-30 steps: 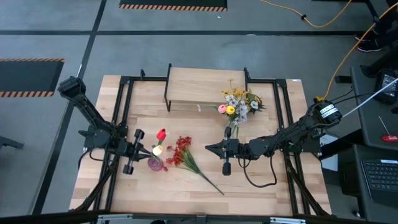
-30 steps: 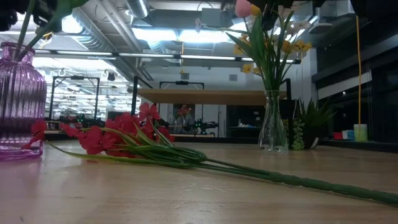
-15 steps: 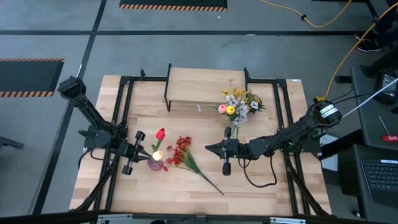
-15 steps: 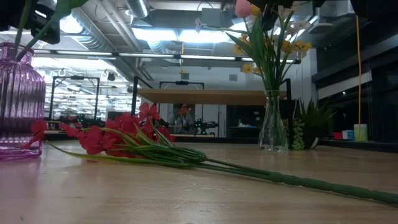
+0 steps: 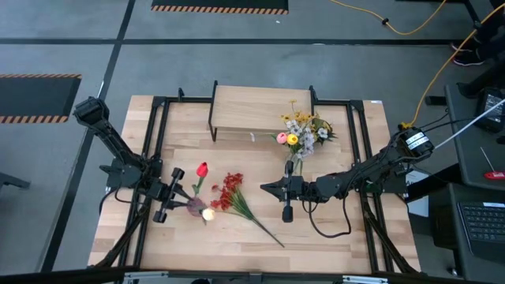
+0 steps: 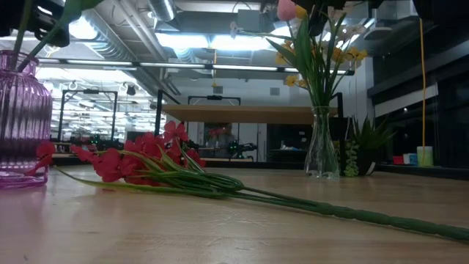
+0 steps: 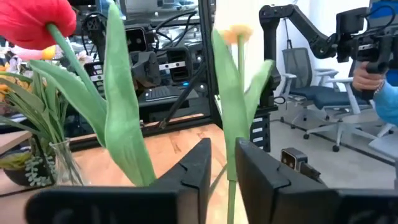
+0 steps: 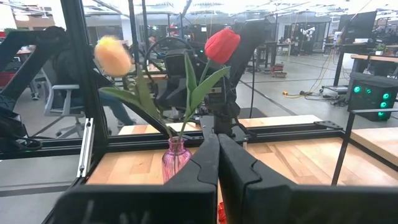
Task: Pick and place flowers into a vace then onto a shelf
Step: Put the red flowers into the violet vase
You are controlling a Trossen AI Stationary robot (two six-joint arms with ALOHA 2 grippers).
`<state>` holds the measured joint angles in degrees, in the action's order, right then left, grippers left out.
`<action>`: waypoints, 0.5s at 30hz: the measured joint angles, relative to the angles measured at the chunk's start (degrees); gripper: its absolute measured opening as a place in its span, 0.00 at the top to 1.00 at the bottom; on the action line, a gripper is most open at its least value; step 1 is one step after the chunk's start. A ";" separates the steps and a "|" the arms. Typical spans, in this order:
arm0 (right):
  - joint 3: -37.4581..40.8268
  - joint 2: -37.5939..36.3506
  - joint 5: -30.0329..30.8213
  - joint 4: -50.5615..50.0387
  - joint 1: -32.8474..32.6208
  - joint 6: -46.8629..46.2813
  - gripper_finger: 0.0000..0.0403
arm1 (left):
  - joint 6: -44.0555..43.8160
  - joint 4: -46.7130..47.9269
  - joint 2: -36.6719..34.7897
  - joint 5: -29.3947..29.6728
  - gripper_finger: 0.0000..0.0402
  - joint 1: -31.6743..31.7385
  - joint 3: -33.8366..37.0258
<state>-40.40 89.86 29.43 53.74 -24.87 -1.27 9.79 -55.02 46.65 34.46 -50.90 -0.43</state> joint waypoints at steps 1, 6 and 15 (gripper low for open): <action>0.00 0.00 -0.02 0.00 -0.01 0.01 0.99 | 0.09 0.00 0.00 0.00 0.82 -0.02 0.00; 0.00 0.00 0.00 0.00 -0.01 -0.01 0.99 | -1.07 0.00 0.00 1.38 0.74 -0.02 -0.02; -0.02 0.00 -0.02 0.00 -0.01 0.00 0.99 | -1.50 7.21 -0.54 1.62 0.69 -0.01 -3.89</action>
<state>-40.42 89.86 29.41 53.74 -24.88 -1.26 8.29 -47.81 46.11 36.07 -50.91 -4.32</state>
